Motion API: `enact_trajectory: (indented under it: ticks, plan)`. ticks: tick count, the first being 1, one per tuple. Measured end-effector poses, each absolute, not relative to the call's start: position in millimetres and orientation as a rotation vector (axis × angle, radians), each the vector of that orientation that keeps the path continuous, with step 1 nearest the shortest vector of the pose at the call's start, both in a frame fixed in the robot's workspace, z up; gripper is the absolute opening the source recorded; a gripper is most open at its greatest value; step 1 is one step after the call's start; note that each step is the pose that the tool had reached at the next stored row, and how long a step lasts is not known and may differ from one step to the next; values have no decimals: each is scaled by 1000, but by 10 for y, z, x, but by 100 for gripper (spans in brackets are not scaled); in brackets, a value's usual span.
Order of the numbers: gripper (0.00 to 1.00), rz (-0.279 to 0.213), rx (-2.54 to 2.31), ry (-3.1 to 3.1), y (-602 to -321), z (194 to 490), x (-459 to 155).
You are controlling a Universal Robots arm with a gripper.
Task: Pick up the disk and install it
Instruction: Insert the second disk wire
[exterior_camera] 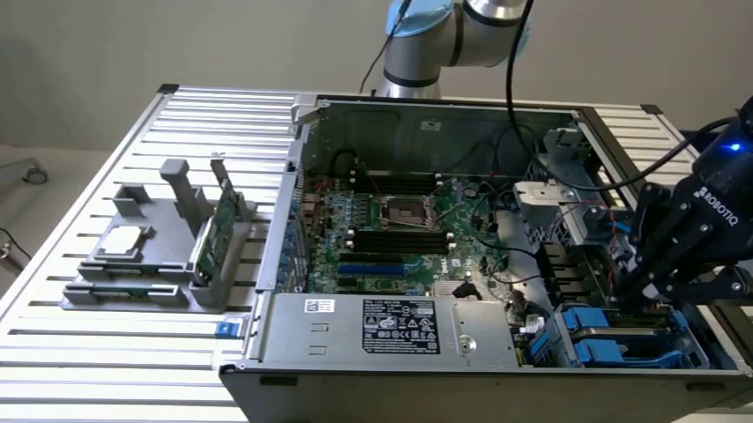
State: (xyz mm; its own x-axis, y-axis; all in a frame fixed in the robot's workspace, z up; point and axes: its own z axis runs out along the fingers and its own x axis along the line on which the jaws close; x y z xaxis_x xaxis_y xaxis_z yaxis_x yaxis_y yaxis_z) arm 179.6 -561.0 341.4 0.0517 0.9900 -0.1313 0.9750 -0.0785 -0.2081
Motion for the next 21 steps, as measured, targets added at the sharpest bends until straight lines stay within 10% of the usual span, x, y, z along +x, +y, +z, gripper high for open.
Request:
enact_trajectory:
  ticks: [21]
  plan:
    - [16, 324, -2186, -2104, -5711, 3334, 1842]
